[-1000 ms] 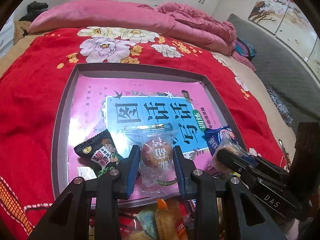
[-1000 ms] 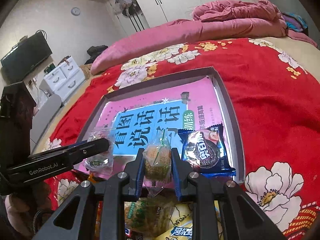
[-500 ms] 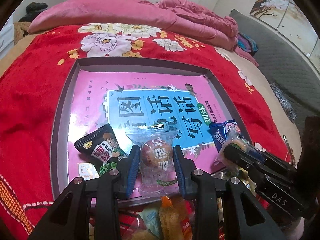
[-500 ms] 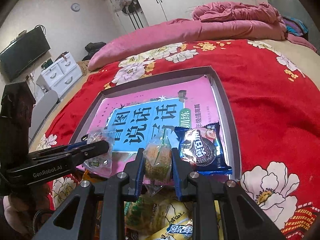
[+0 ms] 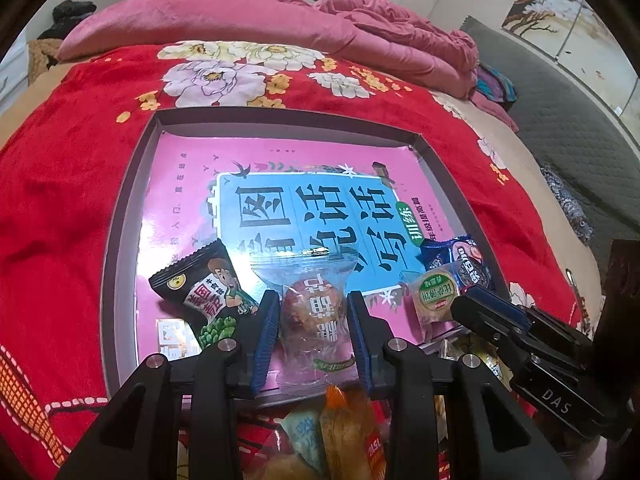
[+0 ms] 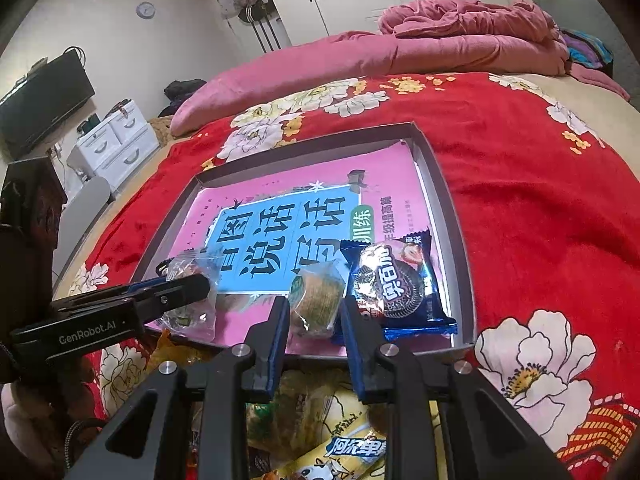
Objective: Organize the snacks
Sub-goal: 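Carry both clear pastry bags into the tray and open both grippers, then withdraw both open grippers from the tray toward the snack pile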
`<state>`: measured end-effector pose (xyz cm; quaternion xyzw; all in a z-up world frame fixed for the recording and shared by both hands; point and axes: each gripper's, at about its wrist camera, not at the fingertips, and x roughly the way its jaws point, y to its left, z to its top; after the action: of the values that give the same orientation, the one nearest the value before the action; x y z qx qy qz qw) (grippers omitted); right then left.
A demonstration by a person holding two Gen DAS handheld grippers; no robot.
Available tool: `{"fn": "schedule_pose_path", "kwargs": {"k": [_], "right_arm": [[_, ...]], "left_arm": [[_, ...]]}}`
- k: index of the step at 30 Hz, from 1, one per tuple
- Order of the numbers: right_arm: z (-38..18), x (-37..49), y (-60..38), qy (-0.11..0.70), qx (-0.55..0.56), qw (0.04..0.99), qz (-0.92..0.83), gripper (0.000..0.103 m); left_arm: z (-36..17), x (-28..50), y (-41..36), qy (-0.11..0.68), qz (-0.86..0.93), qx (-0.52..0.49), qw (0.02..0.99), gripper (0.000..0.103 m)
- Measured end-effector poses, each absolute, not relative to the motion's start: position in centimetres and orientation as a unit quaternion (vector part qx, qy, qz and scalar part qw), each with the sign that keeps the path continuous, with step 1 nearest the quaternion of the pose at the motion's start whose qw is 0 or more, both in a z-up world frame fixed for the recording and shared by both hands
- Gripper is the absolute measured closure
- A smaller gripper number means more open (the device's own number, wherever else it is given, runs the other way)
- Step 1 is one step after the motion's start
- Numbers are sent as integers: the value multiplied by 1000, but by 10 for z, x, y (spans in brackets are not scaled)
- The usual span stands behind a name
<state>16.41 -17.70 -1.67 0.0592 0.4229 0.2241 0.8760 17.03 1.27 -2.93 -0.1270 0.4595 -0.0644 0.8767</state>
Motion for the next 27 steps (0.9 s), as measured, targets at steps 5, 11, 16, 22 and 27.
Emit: {"fn": "schedule_pose_path", "kwargs": {"k": [5,11,16,22,27], "right_arm": [[-14,161,-179,419,61,878,223,76],[-10,159,-183,415,65,881,219,76],[-8,158,-184,412,66,882,219,76],[-5,156,-186,409,69,884,217,70],[-2,155,-187,405,72,885,217,68]], "left_arm": [[-29,169,14,461,-63,-130,876,66],[-31,167,12,466,-66,-129,873,64],[-29,166,11,465,-68,-129,873,59],[-25,163,14,463,-68,-132,874,51],[-20,160,20,458,-71,-145,874,46]]}}
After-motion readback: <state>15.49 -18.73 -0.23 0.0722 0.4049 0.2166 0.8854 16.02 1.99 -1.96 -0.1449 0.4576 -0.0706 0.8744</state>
